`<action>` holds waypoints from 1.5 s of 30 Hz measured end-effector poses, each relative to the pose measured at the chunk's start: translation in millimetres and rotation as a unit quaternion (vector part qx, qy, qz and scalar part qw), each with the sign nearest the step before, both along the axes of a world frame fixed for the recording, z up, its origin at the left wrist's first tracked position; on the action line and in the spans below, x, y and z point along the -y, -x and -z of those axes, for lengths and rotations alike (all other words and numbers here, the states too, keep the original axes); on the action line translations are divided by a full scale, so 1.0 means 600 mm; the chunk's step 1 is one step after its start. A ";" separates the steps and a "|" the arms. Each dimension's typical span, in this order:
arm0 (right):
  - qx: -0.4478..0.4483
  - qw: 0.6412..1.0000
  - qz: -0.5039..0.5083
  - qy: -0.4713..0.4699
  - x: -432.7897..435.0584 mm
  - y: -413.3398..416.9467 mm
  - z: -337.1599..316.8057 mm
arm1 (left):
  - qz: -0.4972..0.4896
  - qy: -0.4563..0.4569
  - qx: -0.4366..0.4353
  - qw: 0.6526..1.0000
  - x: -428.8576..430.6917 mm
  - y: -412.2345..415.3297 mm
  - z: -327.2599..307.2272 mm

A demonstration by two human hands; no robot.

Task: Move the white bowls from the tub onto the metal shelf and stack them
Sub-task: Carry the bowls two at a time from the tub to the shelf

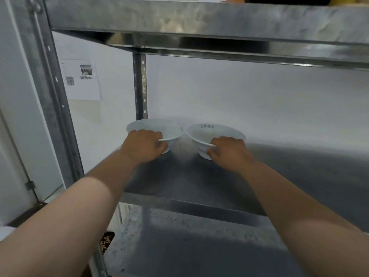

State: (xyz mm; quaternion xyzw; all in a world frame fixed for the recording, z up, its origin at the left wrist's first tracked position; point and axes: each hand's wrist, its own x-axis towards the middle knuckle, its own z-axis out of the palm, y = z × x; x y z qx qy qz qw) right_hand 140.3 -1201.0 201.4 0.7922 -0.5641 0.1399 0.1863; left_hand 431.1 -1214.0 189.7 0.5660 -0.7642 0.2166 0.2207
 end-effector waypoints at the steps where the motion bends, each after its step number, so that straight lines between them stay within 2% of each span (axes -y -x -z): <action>1: 0.003 1.000 0.011 -0.009 0.012 -0.008 -0.003 | 0.002 -0.010 -0.009 1.000 0.015 -0.003 -0.001; 6: 0.036 0.998 0.033 -0.033 0.065 -0.035 -0.004 | 0.000 -0.039 0.002 0.999 0.077 -0.010 -0.008; 10: 0.043 0.998 0.040 -0.009 0.094 -0.046 0.001 | -0.014 -0.036 0.011 0.999 0.112 -0.011 -0.009; 15: 0.040 0.998 0.043 0.034 0.117 -0.055 0.010 | -0.029 -0.012 0.019 0.999 0.137 -0.005 -0.006; 23: 0.036 0.997 0.057 0.032 0.140 -0.060 0.011 | -0.054 0.019 0.031 0.998 0.158 -0.007 0.004; 30: 0.033 0.996 0.073 0.038 0.141 -0.061 0.012 | -0.034 0.046 -0.007 0.998 0.154 -0.007 0.013; 37: 0.049 0.997 0.025 -0.058 0.121 -0.047 -0.006 | 0.016 0.088 -0.117 0.989 0.136 -0.004 0.019; 40: 0.108 0.992 -0.058 -0.003 0.068 -0.019 -0.007 | 0.064 0.112 -0.147 0.981 0.081 0.023 -0.006; 43: 0.204 0.973 -0.103 0.007 -0.029 0.028 0.000 | 0.133 0.031 -0.246 0.960 -0.005 0.075 -0.014; 45: 0.255 0.963 -0.084 -0.031 -0.106 0.071 0.015 | 0.201 -0.051 -0.329 0.921 -0.073 0.116 -0.001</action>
